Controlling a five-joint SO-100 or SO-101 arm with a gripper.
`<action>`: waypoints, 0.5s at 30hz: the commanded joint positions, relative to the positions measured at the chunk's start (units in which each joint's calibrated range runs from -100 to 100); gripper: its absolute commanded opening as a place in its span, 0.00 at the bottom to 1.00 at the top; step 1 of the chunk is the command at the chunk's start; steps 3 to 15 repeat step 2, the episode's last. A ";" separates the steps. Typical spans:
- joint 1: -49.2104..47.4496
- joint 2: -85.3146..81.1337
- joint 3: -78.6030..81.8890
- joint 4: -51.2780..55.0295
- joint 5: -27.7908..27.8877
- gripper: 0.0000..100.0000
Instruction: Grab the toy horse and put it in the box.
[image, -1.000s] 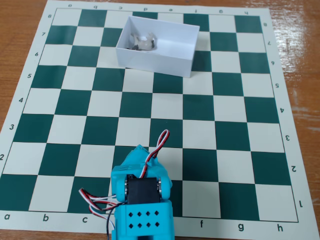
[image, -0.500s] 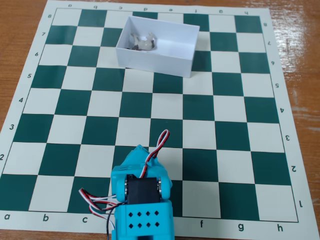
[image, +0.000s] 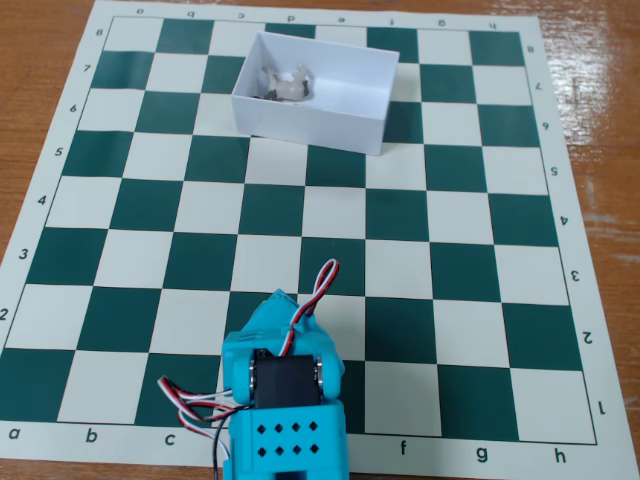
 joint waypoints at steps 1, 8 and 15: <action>-0.42 -0.24 0.36 0.26 0.13 0.16; -0.42 -0.24 0.36 0.26 0.13 0.16; -0.42 -0.24 0.36 0.26 0.13 0.16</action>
